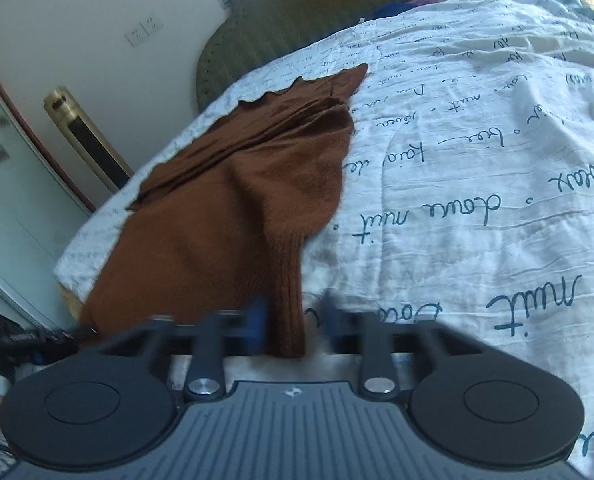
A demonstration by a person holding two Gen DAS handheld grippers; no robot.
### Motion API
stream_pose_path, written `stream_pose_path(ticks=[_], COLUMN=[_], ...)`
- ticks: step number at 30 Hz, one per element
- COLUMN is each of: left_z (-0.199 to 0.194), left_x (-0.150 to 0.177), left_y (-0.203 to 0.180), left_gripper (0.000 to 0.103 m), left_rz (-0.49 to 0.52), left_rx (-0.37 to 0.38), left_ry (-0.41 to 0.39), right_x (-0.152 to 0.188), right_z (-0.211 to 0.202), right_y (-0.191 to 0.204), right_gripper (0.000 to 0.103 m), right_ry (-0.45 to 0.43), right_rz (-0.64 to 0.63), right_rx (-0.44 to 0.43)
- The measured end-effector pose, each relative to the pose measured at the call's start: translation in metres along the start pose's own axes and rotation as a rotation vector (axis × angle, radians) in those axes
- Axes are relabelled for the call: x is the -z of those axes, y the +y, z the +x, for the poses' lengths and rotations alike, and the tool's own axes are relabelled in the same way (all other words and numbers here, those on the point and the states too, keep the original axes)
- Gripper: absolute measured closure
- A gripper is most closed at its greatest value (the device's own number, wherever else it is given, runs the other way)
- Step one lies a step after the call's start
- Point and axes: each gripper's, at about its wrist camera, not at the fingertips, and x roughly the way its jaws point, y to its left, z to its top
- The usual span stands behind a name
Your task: Fold small clothes
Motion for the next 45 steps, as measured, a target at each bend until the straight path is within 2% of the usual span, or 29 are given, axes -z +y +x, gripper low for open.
stream_pose_path(ticks=[3,13,19,25,31,35,41,45], left_z=[-0.008,-0.035,-0.046,-0.037,-0.023,-0.013,0.024,0.070], left_x=[-0.002,-0.012,-0.011,-0.026,-0.055,-0.089,-0.167,-0.216], left_y=[-0.014,-0.052,-0.046,-0.031,-0.031,-0.028,-0.014,0.007], left_gripper=[0.095,0.096,0.096,0.096,0.096,0.096,0.096,0.096], left_rz=[0.019,0.050,0.008,-0.076,-0.118,-0.149,-0.184,-0.225], left_rx=[-0.008,0.022,-0.009,0.018,0.059,0.079,0.061,0.001], left_ry=[-0.039,-0.128,-0.174,-0.212,-0.282,-0.333,-0.379,-0.340], right_x=[0.001,-0.018,-0.013,-0.027,-0.065,-0.108,-0.193,-0.239], right_z=[-0.004,-0.037,-0.039,-0.030,-0.017,0.003,0.078,0.147], right_y=[0.001,0.026,0.021,0.009,-0.002,0.003,-0.010,-0.035], right_gripper=[0.098,0.098,0.098,0.098,0.098,0.098,0.098,0.098], right_ry=[-0.016,-0.155,-0.165,-0.187,-0.197,-0.193,-0.135,-0.079], right_rz=[-0.008,-0.044,0.018,0.117,0.181,0.182,0.235,0.304], right_rx=[-0.006,-0.123,-0.162,-0.217,-0.269,-0.328,-0.378,-0.366])
